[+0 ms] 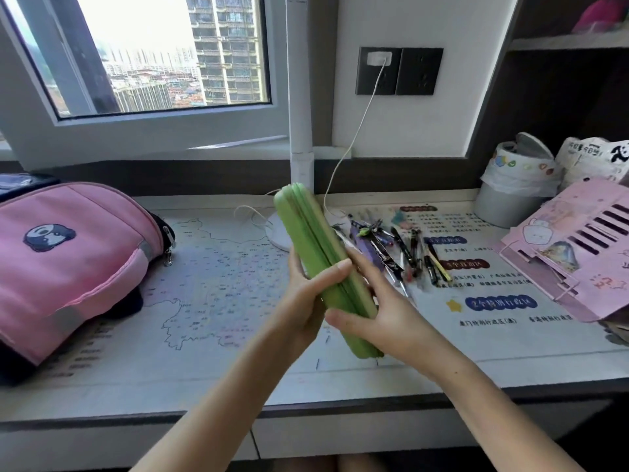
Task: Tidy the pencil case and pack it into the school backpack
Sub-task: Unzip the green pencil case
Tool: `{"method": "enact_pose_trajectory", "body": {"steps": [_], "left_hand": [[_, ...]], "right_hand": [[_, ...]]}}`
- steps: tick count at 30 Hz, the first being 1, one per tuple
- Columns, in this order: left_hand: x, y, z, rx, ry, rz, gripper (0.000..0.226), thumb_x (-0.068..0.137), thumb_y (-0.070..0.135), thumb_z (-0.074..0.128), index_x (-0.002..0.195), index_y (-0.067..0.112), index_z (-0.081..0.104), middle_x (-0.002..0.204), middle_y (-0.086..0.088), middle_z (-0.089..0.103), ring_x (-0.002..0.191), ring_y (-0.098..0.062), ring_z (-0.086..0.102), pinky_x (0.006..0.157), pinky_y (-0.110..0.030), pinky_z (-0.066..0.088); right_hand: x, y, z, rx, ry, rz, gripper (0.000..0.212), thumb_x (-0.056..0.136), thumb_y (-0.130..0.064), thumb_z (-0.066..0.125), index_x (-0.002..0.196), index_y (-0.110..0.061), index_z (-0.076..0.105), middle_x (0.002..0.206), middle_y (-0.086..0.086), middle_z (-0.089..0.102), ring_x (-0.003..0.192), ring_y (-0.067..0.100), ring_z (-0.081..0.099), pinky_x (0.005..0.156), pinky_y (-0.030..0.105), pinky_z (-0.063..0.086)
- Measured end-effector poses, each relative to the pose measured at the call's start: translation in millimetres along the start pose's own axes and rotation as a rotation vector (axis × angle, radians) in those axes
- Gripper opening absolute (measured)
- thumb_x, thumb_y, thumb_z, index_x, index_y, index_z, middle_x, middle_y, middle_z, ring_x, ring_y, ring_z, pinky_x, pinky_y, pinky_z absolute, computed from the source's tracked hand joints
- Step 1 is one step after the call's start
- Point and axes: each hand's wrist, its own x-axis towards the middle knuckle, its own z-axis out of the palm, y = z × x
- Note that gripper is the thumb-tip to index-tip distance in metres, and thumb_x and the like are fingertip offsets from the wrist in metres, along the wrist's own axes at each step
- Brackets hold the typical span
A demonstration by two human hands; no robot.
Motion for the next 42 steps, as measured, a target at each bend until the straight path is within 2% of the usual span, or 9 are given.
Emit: {"method": "enact_pose_trajectory", "body": {"steps": [5,8,13,17,24,30,36,40,42], "left_hand": [[-12,-8,-22,0.052,-0.004,-0.117,0.070,0.068,0.024,0.073,0.129,0.015,0.038,0.119,-0.018,0.061,0.104,-0.032,0.063,0.081,-0.045,0.054],[-14,10,-56,0.212,0.144,-0.092,0.100,0.047,0.034,0.085,0.132,0.022,0.035,0.116,-0.012,0.062,0.103,-0.026,0.063,0.091,-0.043,0.050],[-23,27,-95,0.552,-0.003,-0.170,0.124,0.034,0.044,0.090,0.137,0.045,0.021,0.114,-0.015,0.061,0.098,-0.022,0.066,0.088,-0.032,0.051],[-32,18,-104,0.644,-0.044,-0.109,0.117,0.044,0.032,0.091,0.135,0.054,0.020,0.121,-0.011,0.059,0.106,-0.020,0.062,0.097,-0.040,0.045],[-41,7,-102,0.542,-0.013,-0.008,0.116,0.050,0.001,0.082,0.141,0.037,0.019,0.117,0.002,0.066,0.105,-0.017,0.063,0.079,-0.020,0.050],[-39,17,-104,0.458,-0.020,-0.137,0.115,0.033,0.041,0.092,0.131,0.050,0.033,0.127,-0.009,0.055,0.117,-0.018,0.054,0.098,-0.032,0.044],[-42,23,-109,0.566,-0.078,-0.183,0.113,0.038,0.011,0.088,0.125,0.058,0.033,0.141,-0.019,0.035,0.132,-0.026,0.034,0.106,-0.045,0.035],[-48,21,-108,0.662,-0.108,-0.137,0.117,0.042,0.010,0.088,0.132,0.053,0.027,0.140,0.001,0.037,0.128,-0.007,0.038,0.100,-0.022,0.039],[-51,19,-109,0.683,-0.154,-0.113,0.120,0.041,0.015,0.090,0.135,0.049,0.022,0.141,0.008,0.036,0.128,-0.001,0.037,0.106,-0.024,0.033]], "right_hand": [[4,17,-17,-0.117,-0.078,-0.040,0.083,0.065,-0.037,0.080,0.129,-0.060,0.033,0.125,-0.022,0.041,0.110,-0.001,0.053,0.095,0.029,0.049],[-1,33,-25,-0.326,-0.172,-0.059,0.086,0.061,-0.047,0.079,0.128,-0.064,0.029,0.138,-0.030,0.030,0.126,-0.008,0.033,0.109,0.029,0.032],[2,35,-41,-0.401,-0.357,-0.039,0.083,0.063,-0.040,0.082,0.123,-0.067,0.032,0.135,-0.043,0.023,0.121,-0.028,0.021,0.098,0.004,0.021],[14,33,-48,-0.375,-0.472,0.000,0.080,0.064,-0.038,0.083,0.125,-0.061,0.038,0.133,-0.044,0.030,0.124,-0.022,0.027,0.101,0.010,0.025],[17,23,-59,-0.219,-0.551,0.088,0.076,0.056,-0.038,0.080,0.121,-0.058,0.047,0.121,-0.045,0.045,0.109,-0.024,0.042,0.080,-0.001,0.037],[13,29,-50,-0.296,-0.518,0.041,0.076,0.053,-0.055,0.076,0.120,-0.063,0.043,0.126,-0.046,0.038,0.119,-0.022,0.033,0.097,0.010,0.029],[11,33,-47,-0.403,-0.511,0.018,0.064,0.073,-0.041,0.073,0.127,-0.056,0.041,0.130,-0.036,0.044,0.119,-0.017,0.039,0.098,0.010,0.032],[10,27,-49,-0.523,-0.355,-0.108,0.047,0.080,-0.052,0.053,0.126,-0.047,0.043,0.095,-0.029,0.061,0.077,-0.001,0.059,0.064,0.012,0.044],[16,25,-56,-0.530,-0.181,-0.214,0.042,0.085,-0.056,0.050,0.122,-0.036,0.053,0.090,-0.024,0.065,0.071,-0.003,0.061,0.061,0.010,0.041]]}}
